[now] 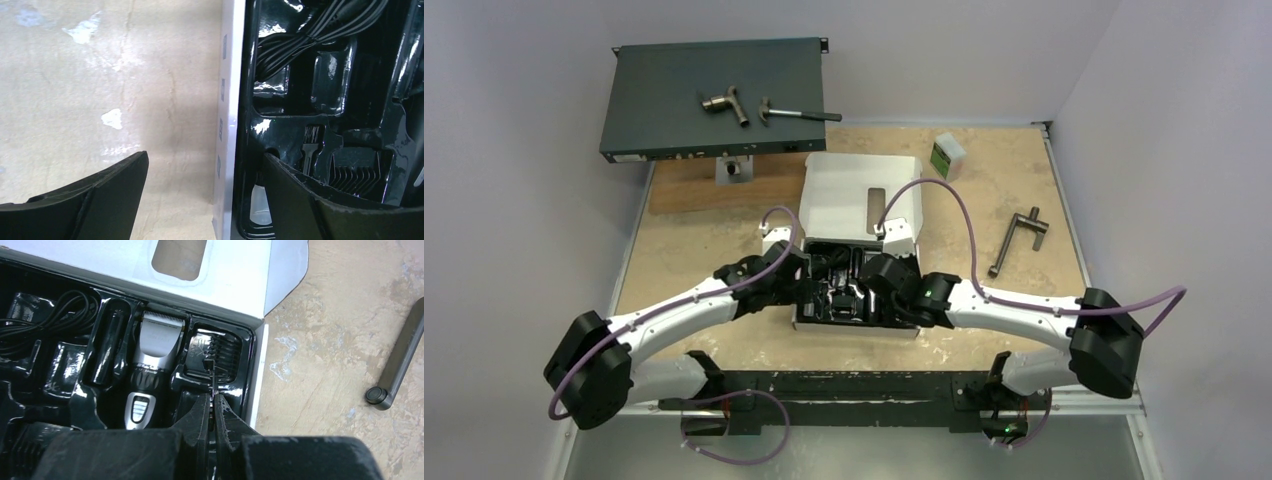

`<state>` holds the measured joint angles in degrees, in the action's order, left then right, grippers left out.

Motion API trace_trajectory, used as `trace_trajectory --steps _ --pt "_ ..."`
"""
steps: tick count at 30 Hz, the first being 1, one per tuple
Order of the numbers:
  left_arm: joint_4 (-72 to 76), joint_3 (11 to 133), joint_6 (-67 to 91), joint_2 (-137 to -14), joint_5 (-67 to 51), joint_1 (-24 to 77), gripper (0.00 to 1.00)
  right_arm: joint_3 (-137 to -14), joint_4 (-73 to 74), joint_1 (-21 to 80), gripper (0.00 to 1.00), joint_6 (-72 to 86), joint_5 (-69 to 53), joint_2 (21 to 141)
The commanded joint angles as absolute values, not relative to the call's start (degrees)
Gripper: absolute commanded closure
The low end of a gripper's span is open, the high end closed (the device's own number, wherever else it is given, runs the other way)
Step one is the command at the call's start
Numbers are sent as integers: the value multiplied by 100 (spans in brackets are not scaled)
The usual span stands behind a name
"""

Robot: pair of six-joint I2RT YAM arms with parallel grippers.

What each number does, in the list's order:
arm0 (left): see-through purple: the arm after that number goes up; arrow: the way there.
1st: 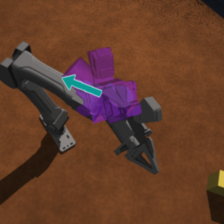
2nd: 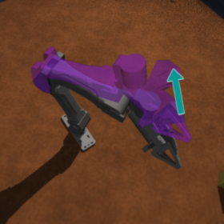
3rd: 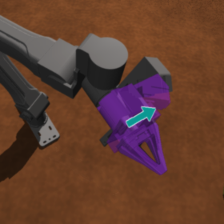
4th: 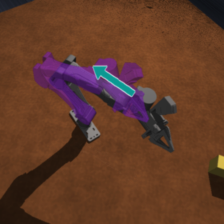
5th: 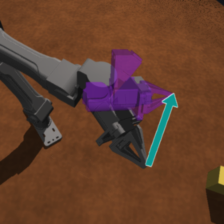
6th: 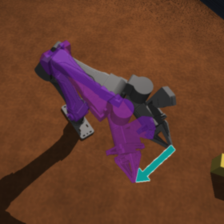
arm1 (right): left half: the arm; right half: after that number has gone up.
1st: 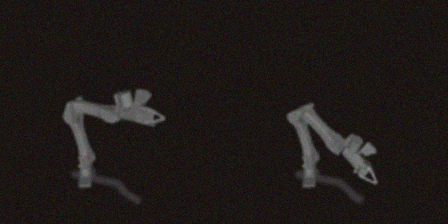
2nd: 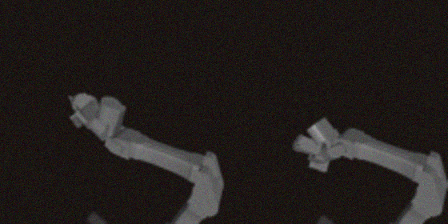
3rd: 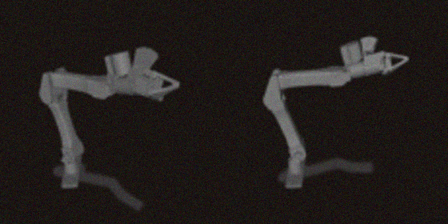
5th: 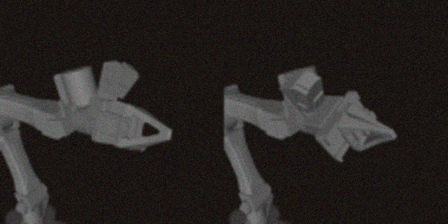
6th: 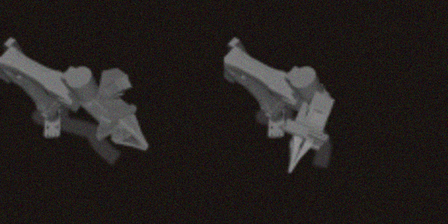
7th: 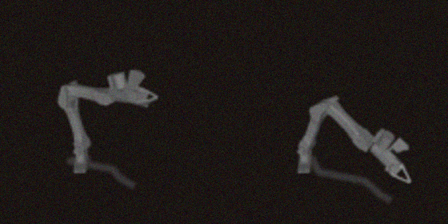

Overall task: Sort the hair-cutting tools
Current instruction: Place the haircut tool in the storage box.

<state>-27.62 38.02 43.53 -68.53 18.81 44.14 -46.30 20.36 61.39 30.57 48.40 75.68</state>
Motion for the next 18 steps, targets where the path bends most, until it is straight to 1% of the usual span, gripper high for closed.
trace_trajectory --steps 1,6,9,12,18 --pt "-3339 3694 4183 -6586 2123 4228 17 -4960 1928 6134 100 3024 4931 7768" --pt "-3403 3358 4346 -6157 2107 4000 17 -5062 1947 6177 100 3068 4997 7979" --pt "-3319 3161 4498 -5902 2082 3902 22 -5093 1972 6273 100 3132 5033 8025" --pt "-3231 3077 4542 -5891 1986 3859 25 -5146 2100 6403 100 3234 5148 8137" --pt "-3089 3052 4533 -5934 1826 3851 25 -5145 2174 6615 100 3277 5338 8313"
